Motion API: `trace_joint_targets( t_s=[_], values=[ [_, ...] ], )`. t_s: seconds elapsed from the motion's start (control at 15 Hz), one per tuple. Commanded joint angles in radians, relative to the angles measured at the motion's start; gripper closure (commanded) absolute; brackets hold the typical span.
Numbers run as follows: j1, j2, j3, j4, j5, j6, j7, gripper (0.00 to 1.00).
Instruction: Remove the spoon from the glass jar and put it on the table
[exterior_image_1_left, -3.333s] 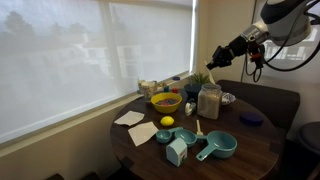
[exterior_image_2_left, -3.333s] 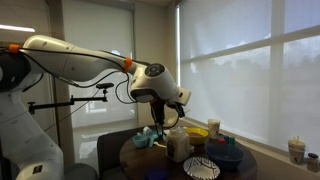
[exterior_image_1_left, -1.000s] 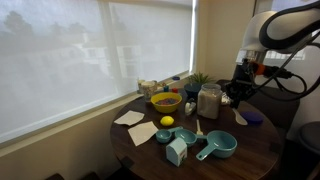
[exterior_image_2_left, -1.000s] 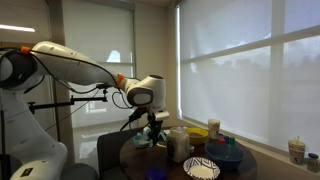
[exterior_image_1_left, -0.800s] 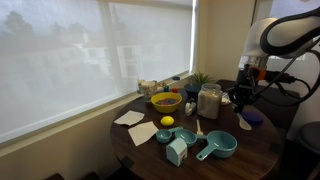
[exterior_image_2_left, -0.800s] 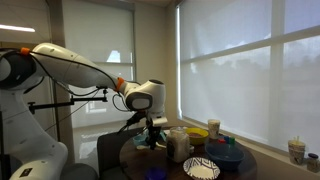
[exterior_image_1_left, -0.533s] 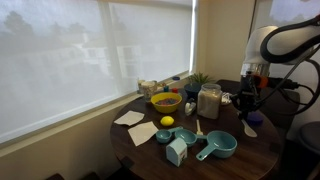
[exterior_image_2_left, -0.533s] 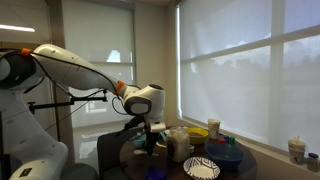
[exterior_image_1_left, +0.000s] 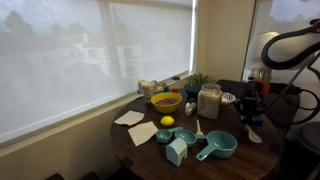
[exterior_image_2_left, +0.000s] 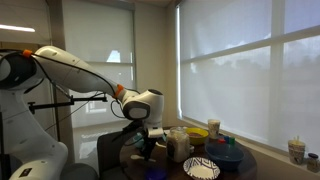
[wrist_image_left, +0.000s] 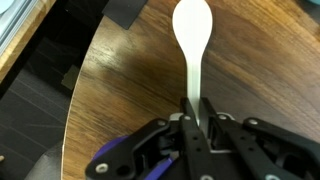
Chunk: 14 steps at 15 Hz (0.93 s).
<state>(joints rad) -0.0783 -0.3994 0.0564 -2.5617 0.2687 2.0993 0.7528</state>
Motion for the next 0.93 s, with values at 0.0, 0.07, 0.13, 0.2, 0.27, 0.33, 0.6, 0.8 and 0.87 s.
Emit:
trace_joint_targets(
  t_s=[0.0,0.07,0.13,0.2,0.27,0.33,0.6,0.8,0.87],
  values=[
    [-0.007,0.008,0.017,-0.011,-0.034,0.041,0.027,0.97],
    [-0.006,0.010,0.017,-0.011,-0.035,0.047,0.027,0.97],
    [-0.006,0.014,0.018,-0.009,-0.037,0.052,0.028,0.91],
    [-0.006,0.017,0.017,-0.007,-0.038,0.059,0.026,0.89],
    [-0.006,0.020,0.017,-0.005,-0.039,0.063,0.026,0.91],
    [-0.004,0.024,0.017,-0.004,-0.039,0.068,0.024,0.91],
    [0.005,0.042,0.021,0.008,-0.040,0.086,0.013,0.97],
    [0.011,0.061,0.034,0.026,-0.054,0.091,0.012,0.97],
    [0.012,0.066,0.038,0.029,-0.059,0.086,0.013,0.97]
  ],
)
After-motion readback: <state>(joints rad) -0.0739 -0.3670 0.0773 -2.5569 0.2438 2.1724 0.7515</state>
